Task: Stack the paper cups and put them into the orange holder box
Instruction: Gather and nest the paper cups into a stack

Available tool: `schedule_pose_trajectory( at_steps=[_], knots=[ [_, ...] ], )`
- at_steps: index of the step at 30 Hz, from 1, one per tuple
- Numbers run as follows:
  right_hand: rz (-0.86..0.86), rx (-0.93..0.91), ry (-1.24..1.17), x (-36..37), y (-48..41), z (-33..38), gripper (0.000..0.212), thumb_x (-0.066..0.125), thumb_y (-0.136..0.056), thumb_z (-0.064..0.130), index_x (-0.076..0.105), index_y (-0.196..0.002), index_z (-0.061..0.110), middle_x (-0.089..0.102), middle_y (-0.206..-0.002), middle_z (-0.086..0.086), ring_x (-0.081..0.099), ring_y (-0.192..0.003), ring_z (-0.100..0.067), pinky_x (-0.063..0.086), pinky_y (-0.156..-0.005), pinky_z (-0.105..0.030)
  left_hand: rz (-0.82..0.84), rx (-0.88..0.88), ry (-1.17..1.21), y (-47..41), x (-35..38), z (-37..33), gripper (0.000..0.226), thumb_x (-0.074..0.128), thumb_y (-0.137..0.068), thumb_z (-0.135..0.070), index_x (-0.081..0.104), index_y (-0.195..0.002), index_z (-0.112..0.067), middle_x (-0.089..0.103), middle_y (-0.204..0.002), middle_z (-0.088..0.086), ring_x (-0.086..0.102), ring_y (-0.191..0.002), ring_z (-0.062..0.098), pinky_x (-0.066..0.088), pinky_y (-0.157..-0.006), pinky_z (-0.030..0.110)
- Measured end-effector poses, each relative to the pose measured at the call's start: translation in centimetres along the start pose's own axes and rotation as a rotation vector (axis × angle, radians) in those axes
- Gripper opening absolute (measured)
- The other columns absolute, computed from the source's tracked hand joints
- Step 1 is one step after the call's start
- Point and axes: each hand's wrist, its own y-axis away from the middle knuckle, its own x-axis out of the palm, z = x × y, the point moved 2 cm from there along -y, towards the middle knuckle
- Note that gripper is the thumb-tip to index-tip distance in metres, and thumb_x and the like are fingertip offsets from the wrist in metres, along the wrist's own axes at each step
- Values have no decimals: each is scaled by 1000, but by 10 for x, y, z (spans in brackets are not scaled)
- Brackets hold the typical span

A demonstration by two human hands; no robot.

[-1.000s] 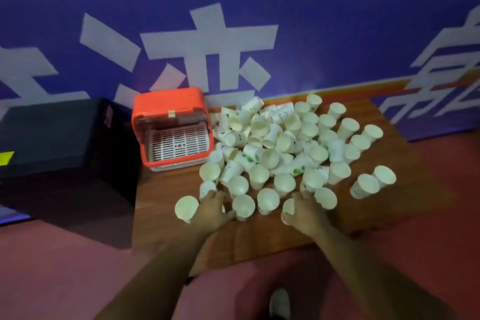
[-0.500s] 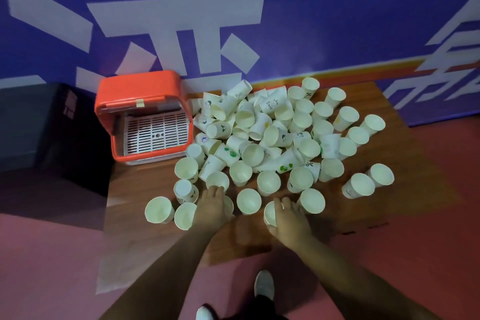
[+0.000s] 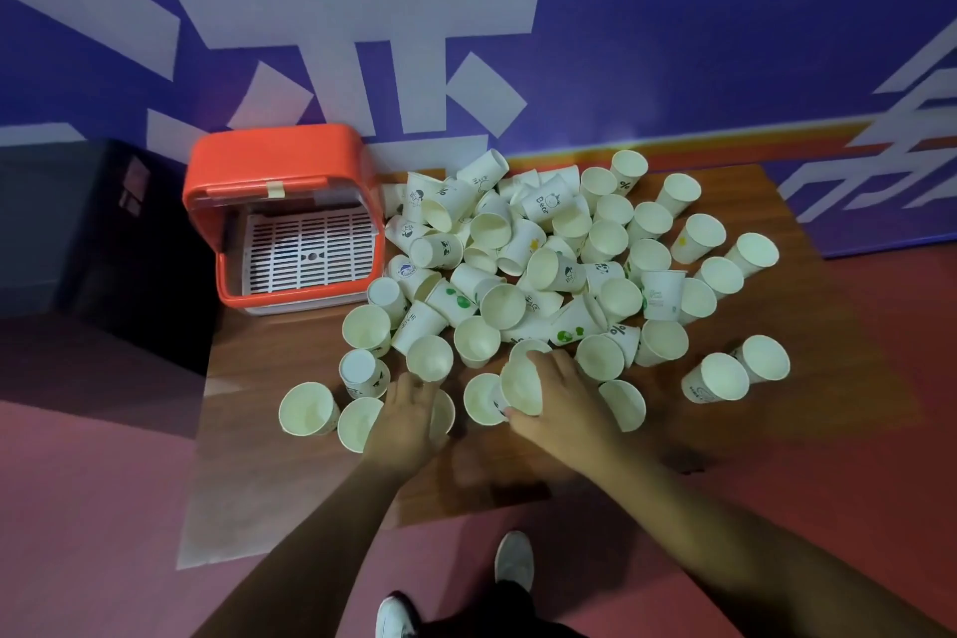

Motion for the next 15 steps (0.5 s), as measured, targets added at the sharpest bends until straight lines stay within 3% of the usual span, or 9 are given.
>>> schedule_pose_trajectory(
  at_steps=[3, 7, 9, 12, 15],
  knots=[
    [-21, -60, -12, 4, -10, 15, 75, 68, -76, 54, 47, -134, 12, 52, -126, -7, 52, -116, -29, 46, -96, -40, -3, 8, 32, 2, 0, 2, 74, 79, -74, -28, 51, -142, -14, 48, -129, 11, 48, -121, 30, 47, -98, 37],
    [39, -67, -8, 21, -15, 25, 79, 70, -77, 51, 45, -138, 9, 53, -125, -8, 53, -113, -31, 47, -95, -41, -68, -2, 104, 7, -2, 11, 62, 83, -69, -27, 62, -125, -8, 54, -121, 12, 56, -111, 33, 55, -86, 42],
    [42, -77, 22, 30, -18, 26, 78, 72, -75, 50, 46, -137, 8, 56, -122, -9, 55, -109, -32, 48, -93, -41, -99, -15, 178, 13, -7, 14, 64, 81, -71, -38, 61, -124, -9, 54, -122, 10, 53, -113, 30, 52, -89, 40],
    [61, -103, 88, 46, -19, 25, 76, 71, -75, 51, 48, -134, 10, 59, -122, -7, 55, -109, -30, 48, -94, -40, -159, -60, 303, 25, -23, 14, 72, 62, -68, -54, 60, -126, -11, 53, -121, 8, 48, -114, 24, 44, -92, 33],
    [77, -103, 136, 59, -17, 23, 77, 71, -74, 52, 49, -135, 10, 58, -126, -6, 54, -111, -29, 47, -96, -39, -183, -116, 368, 32, -37, 18, 69, 72, -69, -41, 56, -129, -12, 49, -123, 6, 48, -114, 25, 46, -95, 38]
  ],
)
